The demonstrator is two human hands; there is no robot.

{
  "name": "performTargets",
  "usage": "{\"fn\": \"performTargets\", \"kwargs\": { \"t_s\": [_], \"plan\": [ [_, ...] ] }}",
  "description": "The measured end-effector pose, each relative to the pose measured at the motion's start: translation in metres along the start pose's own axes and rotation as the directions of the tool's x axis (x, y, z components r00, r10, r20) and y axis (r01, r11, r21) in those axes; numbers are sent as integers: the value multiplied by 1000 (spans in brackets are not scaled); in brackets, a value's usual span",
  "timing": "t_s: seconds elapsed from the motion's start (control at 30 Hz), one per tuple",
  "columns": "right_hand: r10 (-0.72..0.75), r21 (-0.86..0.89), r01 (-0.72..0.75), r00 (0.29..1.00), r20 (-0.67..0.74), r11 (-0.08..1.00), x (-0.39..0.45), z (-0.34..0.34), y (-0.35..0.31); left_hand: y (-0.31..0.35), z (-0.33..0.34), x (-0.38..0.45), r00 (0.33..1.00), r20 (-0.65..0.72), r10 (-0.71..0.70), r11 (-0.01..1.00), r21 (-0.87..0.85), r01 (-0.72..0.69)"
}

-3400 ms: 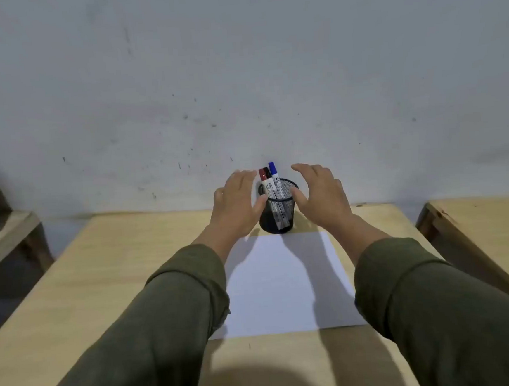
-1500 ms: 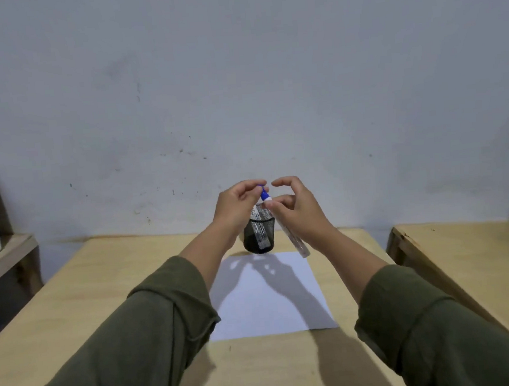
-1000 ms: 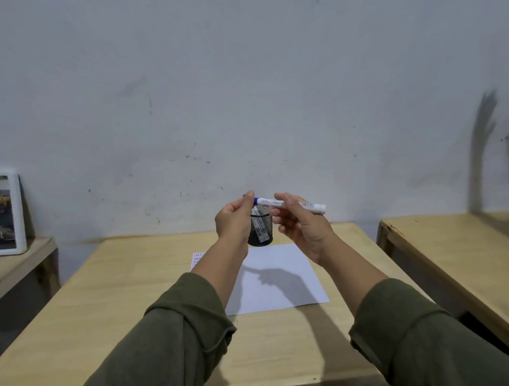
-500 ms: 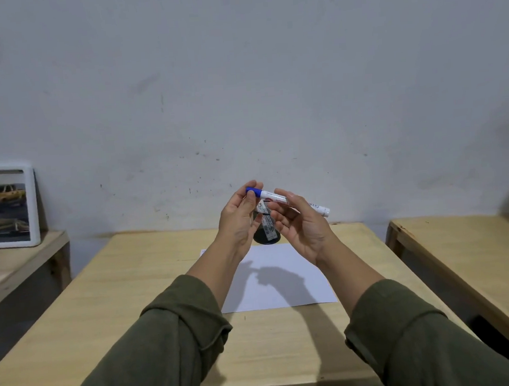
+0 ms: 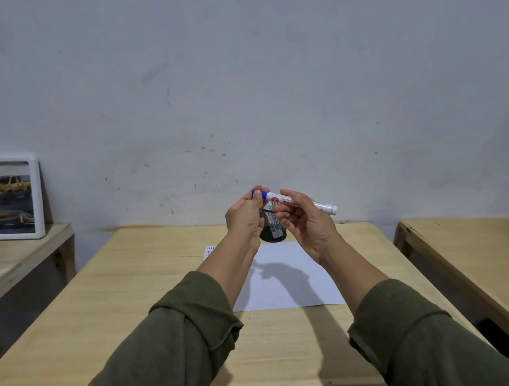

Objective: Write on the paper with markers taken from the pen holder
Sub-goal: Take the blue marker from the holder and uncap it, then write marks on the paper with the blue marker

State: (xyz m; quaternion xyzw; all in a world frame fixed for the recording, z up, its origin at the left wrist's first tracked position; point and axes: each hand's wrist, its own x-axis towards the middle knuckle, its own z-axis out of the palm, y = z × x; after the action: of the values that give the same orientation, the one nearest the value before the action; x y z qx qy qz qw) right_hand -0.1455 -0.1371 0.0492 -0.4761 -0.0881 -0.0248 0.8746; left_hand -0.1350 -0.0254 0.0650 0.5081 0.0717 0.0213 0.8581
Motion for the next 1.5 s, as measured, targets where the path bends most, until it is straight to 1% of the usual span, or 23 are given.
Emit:
{"fn": "performTargets", "kwargs": {
  "t_s": [0.07,0.13,0.23,0.37,0.43,0.5,0.53,0.67,0.73,0.77,0.83,0.93,1.0,1.03,1.1,1.17,1.27,1.37,1.43,1.5],
  "plan": [
    [3,-38,-3,1000,-10,999,2,3,2,0,-1,2,1000,-14,-20,1000,2,20],
    [2,-91,-1,1000,10,996,5,7,5,0,-4,2,999,-24,-45,999,-3,45],
    [-8,-135,11,1000,21,991,10,10,9,0,-7,1,998,-29,-64,997,-52,62],
    [-46,-243,61,997,67,968,12,8,12,5,-8,5,991,-61,-115,991,-71,110],
    [-49,-386,90,992,113,918,10,9,11,5,-13,10,978,-132,-161,985,-76,152],
    [-33,-500,101,989,143,860,6,14,13,4,-21,15,959,-229,-167,984,-108,145],
    [-24,-514,95,989,143,852,6,15,15,2,-25,18,956,-248,-153,985,-112,129],
    [-2,-471,57,993,115,880,8,11,22,4,-36,23,970,-217,-107,993,-81,92],
    [9,-406,43,992,124,913,9,7,27,7,-49,29,962,-263,-73,996,-62,59],
    [15,-384,34,992,124,923,9,6,29,6,-57,33,952,-305,-37,999,-23,31],
    [30,-363,11,994,106,932,8,3,35,4,-77,39,926,-372,69,991,132,-21],
    [55,-329,-33,997,57,944,8,-1,45,-2,-107,36,903,-370,217,923,378,-67],
    [68,-323,-52,997,37,945,8,-4,52,-11,-127,39,900,-340,274,864,498,-75],
    [74,-317,-61,997,29,946,9,-5,56,-16,-136,41,898,-340,281,840,539,-59],
    [91,-303,-83,996,12,949,12,-7,64,-28,-154,48,895,-357,267,823,567,-19],
    [102,-302,-98,995,-3,948,14,-9,72,-39,-170,55,909,-338,244,783,622,21],
    [112,-304,-115,993,-27,946,18,-9,83,-50,-184,62,938,-227,262,636,772,9],
    [128,-294,-135,991,-42,946,21,-9,94,-57,-189,68,948,-144,283,476,879,-8],
    [139,-287,-145,989,-43,947,23,-8,99,-61,-191,70,948,-128,292,427,904,-10],
    [150,-284,-154,988,-38,946,24,-7,103,-64,-192,71,946,-115,302,411,911,-21]
  ]
}}
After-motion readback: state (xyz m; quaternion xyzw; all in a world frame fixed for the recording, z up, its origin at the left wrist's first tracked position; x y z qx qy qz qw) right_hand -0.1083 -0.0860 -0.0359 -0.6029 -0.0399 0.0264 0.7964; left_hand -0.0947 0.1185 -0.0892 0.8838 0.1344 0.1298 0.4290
